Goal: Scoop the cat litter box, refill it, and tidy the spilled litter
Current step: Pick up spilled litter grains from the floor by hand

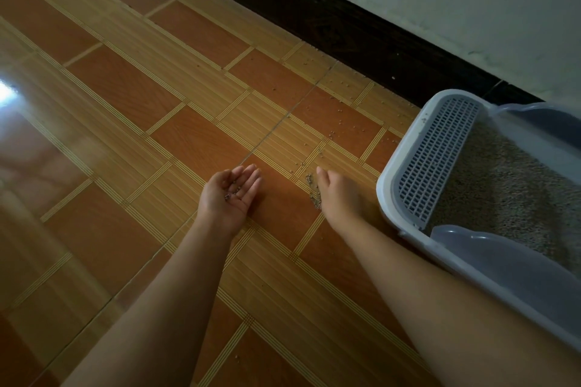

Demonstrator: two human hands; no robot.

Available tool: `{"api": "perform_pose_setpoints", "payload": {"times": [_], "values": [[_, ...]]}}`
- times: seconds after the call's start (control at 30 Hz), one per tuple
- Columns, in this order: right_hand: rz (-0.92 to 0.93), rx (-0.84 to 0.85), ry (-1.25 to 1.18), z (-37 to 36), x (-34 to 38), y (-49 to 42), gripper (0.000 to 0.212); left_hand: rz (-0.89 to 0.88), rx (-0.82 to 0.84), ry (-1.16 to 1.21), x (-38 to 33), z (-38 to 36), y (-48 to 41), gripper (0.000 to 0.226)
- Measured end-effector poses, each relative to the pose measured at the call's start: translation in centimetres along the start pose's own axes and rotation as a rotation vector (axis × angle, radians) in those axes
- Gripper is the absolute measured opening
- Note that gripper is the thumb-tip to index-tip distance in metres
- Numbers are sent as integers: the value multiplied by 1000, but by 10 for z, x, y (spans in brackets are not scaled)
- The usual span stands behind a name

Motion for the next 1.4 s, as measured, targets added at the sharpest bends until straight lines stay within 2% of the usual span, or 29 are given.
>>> {"api": "perform_pose_setpoints", "payload": {"times": [0.1, 0.2, 0.33, 0.47, 0.57, 0.77, 0.9, 1.03, 1.13, 1.27, 1.33, 1.4], "values": [[-445, 89, -535, -12, -14, 6, 42, -8, 10, 13, -2, -2, 2, 29], [-732, 203, -975, -24, -1, 16, 41, -25, 13, 29, -8, -5, 6, 29], [-888, 346, -1319, -17, 33, 13, 45, -50, 18, 50, -23, -14, 15, 27], [-861, 446, -1461, 5, 68, -4, 45, -74, 42, 70, -41, -30, 25, 27], [-699, 442, -1298, 24, 88, -18, 42, -79, 90, 82, -46, -47, 34, 28], [-63, 401, -531, 33, 138, -17, 38, -36, 153, 79, -28, -69, 41, 35], [290, 347, -59, 12, 168, 0, 38, -24, 131, 67, -13, -63, 32, 54], [505, 383, 268, -12, 176, 23, 33, 60, 179, 46, 2, -54, 21, 30], [625, 341, 338, -16, 179, 33, 24, 93, 216, 39, 10, -50, 25, 34], [703, 325, 332, -18, 180, 41, 25, 124, 203, 68, 12, -44, 24, 35], [723, 247, 258, -9, 178, 38, 26, 130, 141, 134, 10, -36, 18, 34], [642, 120, 179, 6, 160, 23, 28, 84, 95, 167, 4, -29, 16, 38]]}}
Point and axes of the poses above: each hand's wrist, its own y-axis away from the middle knuckle, its own z-axis out of the back of the hand, x = y × z, the point moved 10 cm from there along -y, towards the middle knuckle, and after that the axes turned 13 degrees about -x, right-handed, at the moved point
